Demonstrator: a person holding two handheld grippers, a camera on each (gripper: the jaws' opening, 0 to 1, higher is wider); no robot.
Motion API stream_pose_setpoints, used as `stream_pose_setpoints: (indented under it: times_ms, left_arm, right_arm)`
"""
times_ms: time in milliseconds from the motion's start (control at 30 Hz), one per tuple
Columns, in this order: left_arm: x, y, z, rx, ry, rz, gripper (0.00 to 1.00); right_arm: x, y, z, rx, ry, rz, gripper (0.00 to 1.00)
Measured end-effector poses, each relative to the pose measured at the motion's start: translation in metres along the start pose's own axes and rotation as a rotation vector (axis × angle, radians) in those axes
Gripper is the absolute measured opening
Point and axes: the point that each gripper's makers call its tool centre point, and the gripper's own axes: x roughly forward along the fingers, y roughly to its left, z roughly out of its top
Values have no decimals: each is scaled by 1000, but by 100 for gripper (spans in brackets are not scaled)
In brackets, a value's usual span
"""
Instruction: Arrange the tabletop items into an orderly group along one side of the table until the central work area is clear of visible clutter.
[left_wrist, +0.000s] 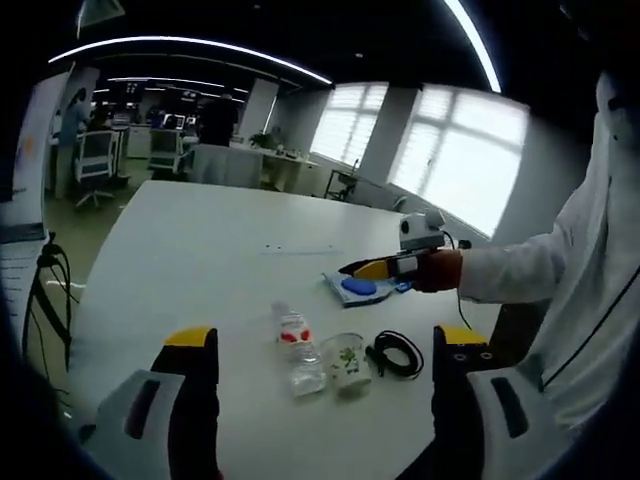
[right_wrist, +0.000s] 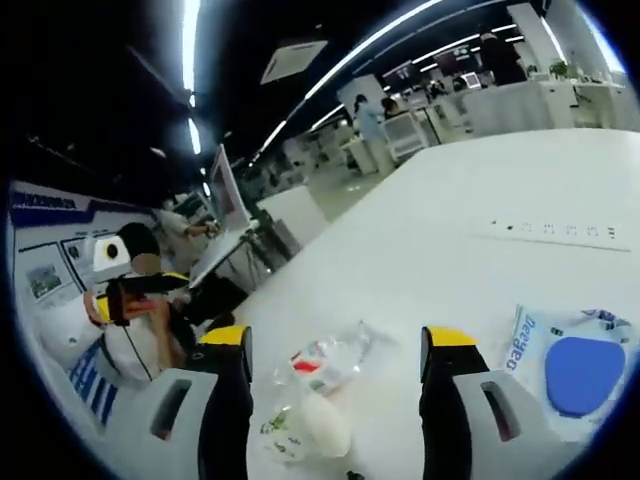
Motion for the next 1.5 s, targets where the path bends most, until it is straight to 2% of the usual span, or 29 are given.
stream_pose_setpoints:
  times_ms: [267, 467, 567, 633, 700, 833, 867, 933, 1100, 1433, 1467, 1500]
  left_arm:
    - [11, 15, -4, -30, -3, 3, 89]
    - [21, 21, -7, -39, -7, -6, 88]
    - [28, 23, -10, -47, -3, -11, 88]
    - [32, 23, -13, -45, 4, -16, 87]
    - [35, 23, -12, -50, -2, -27, 88]
    - [42, 26, -15, -53, 3, -29, 87]
    - [43, 26, -15, -53, 2, -33, 87]
    - [45, 25, -16, -64, -2, -40, 87]
    - [48, 24, -21, -68, 2, -50, 86]
    - [50, 27, -29, -91, 5, -54, 84]
    - [51, 27, -29, -94, 2, -58, 84]
    - [52, 27, -29, -93, 3, -58, 83]
  right_arm:
    - [34, -6, -8, 51, 28, 24, 63]
    - [54, -20, -21, 207, 68, 6, 57]
    - [63, -24, -22, 290, 55, 6, 51]
    - [68, -28, -23, 325, 47, 6, 51]
    - [73, -28, -30, 398, 72, 1, 50]
    - [83, -32, -36, 451, 78, 9, 48]
    - [86, -30, -39, 474, 97, 17, 47]
    - [90, -32, -39, 479, 95, 8, 46]
    - [101, -37, -43, 554, 96, 12, 44]
    - [110, -43, -49, 613, 93, 3, 22]
    - [110, -40, -48, 677, 77, 12, 21]
    - [110, -40, -48, 681, 70, 15, 21]
